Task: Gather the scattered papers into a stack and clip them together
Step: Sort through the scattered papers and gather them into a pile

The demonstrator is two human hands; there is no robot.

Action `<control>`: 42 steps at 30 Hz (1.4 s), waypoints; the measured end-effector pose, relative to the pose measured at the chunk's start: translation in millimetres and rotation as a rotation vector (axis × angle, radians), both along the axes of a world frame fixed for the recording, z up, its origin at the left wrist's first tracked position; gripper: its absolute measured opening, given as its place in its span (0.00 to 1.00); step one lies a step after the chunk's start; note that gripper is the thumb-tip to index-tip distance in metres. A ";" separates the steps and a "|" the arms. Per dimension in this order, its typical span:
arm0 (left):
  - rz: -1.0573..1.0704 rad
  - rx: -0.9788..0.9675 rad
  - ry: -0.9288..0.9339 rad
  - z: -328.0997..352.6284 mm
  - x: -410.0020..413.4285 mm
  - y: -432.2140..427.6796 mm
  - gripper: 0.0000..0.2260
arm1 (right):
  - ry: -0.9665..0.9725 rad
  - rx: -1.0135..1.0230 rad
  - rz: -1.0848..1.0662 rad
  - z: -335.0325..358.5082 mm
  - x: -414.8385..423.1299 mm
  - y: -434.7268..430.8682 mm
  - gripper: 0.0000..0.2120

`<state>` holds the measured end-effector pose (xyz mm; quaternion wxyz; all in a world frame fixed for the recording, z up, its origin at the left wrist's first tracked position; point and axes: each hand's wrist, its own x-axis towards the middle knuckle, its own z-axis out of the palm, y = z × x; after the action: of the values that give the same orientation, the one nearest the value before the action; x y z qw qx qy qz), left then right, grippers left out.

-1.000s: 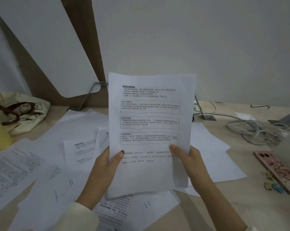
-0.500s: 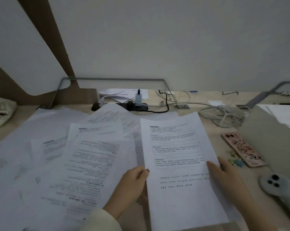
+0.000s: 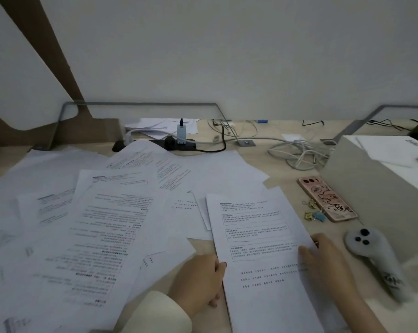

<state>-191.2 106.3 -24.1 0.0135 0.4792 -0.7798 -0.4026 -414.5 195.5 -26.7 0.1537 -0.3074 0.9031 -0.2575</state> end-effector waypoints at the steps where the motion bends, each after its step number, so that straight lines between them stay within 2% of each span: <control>1: -0.010 -0.051 -0.030 -0.4 0.3 0.5 0.16 | 0.046 0.023 0.005 1.1 1.3 0.6 0.09; 4: -0.043 -0.115 -0.074 2.9 3.1 1.6 0.16 | 0.246 0.120 0.055 10.2 7.8 2.3 0.23; 6: -0.055 -0.108 -0.054 10.1 9.0 -0.3 0.15 | 0.299 0.115 0.115 22.2 16.7 -1.4 0.26; 7: -0.050 -0.111 -0.028 15.1 14.0 -2.1 0.15 | 0.250 0.064 0.146 31.9 24.1 -5.5 0.26; 11: 0.075 -0.217 0.112 36.8 48.1 -15.0 0.13 | -0.338 -0.214 0.303 76.6 75.4 -40.2 0.19; 15: 0.186 -0.311 0.232 44.9 96.9 -33.9 0.07 | -0.656 -0.211 0.503 89.8 137.7 -83.8 0.17; 18: 0.238 -0.398 0.193 32.3 144.1 -48.4 0.11 | -0.872 -0.156 0.586 79.4 178.5 -113.0 0.18; 21: 0.377 -0.483 0.057 16.7 193.7 -62.4 0.20 | -0.809 -0.056 0.585 63.8 203.4 -142.7 0.25; 23: 0.508 -0.421 -0.033 9.7 222.2 -69.8 0.27 | -0.767 -0.031 0.512 56.0 211.9 -159.5 0.27; 25: 0.558 -0.337 -0.099 4.2 243.2 -75.3 0.33 | -0.864 -0.077 0.378 49.8 213.4 -171.9 0.20; 27: 0.554 -0.294 -0.122 1.0 255.1 -80.6 0.38 | -1.009 -0.141 0.236 44.3 212.4 -178.4 0.03; 30: 0.553 -0.265 -0.145 -1.1 264.6 -90.2 0.40 | -1.067 -0.184 0.123 36.3 209.5 -185.6 0.08; 33: 0.533 -0.222 -0.176 -1.0 270.5 -99.9 0.40 | -0.979 -0.149 0.176 32.9 216.4 -187.1 0.11; 35: 0.533 -0.202 -0.190 -1.4 273.2 -104.6 0.38 | -0.875 -0.105 0.300 31.3 223.5 -187.1 0.07; 36: 0.545 -0.187 -0.173 -2.9 274.5 -106.6 0.37 | -0.833 -0.102 0.346 30.7 226.4 -187.6 0.04; 38: 0.586 -0.154 -0.090 -6.6 277.2 -108.8 0.34 | -0.776 -0.105 0.388 30.0 229.2 -190.1 0.06; 40: 0.608 -0.139 -0.011 -9.5 280.1 -108.9 0.28 | -0.760 -0.098 0.385 28.1 228.8 -192.4 0.08; 42: 0.625 -0.132 0.079 -11.1 283.0 -106.2 0.17 | -0.793 -0.076 0.363 24.9 225.2 -193.7 0.15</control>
<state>91.9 0.1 -35.2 0.1978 0.6775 -0.6184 -0.3456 -189.3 1.7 -1.8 0.5200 -0.3437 0.6953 -0.3577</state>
